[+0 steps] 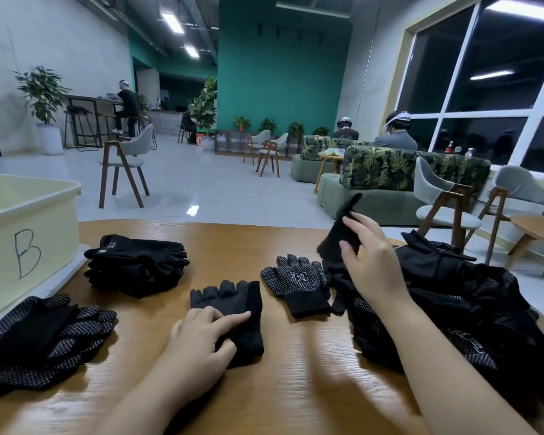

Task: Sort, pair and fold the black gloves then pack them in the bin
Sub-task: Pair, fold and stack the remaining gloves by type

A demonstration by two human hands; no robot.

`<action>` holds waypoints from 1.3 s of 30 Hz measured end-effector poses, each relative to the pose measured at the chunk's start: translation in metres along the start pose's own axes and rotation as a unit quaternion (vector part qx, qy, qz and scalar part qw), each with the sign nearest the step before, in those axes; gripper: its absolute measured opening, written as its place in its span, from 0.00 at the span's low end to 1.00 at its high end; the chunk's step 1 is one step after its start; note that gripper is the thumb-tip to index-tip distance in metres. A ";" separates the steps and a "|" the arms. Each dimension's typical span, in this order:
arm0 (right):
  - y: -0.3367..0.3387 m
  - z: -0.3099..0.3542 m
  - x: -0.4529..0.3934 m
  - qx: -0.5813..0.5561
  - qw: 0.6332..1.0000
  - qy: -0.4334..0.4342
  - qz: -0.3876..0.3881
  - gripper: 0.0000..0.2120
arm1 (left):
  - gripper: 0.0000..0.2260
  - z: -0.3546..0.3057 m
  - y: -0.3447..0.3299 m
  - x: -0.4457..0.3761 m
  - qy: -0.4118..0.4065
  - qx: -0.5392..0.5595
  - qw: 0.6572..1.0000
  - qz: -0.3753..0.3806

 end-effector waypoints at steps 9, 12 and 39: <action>-0.032 0.062 0.016 -0.151 0.987 0.030 0.050 0.17 | 0.24 0.003 0.026 0.002 -0.003 0.081 0.988 -0.131; -0.043 0.068 0.024 -0.182 0.980 0.005 0.080 0.20 | 0.31 0.009 0.029 0.003 0.011 0.147 0.979 -0.145; -0.107 0.093 0.061 -0.283 0.907 -0.148 0.274 0.23 | 0.10 0.015 0.049 0.003 0.097 0.545 0.803 -0.221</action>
Point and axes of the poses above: each hand's wrist, its own x-axis away from the middle knuckle, its own y-axis out of the back of the hand, z = x × y, the point moved 9 cm from there along -x, towards the middle knuckle, and after that the axes turned 5 degrees about -z, right-handed, at the moved point
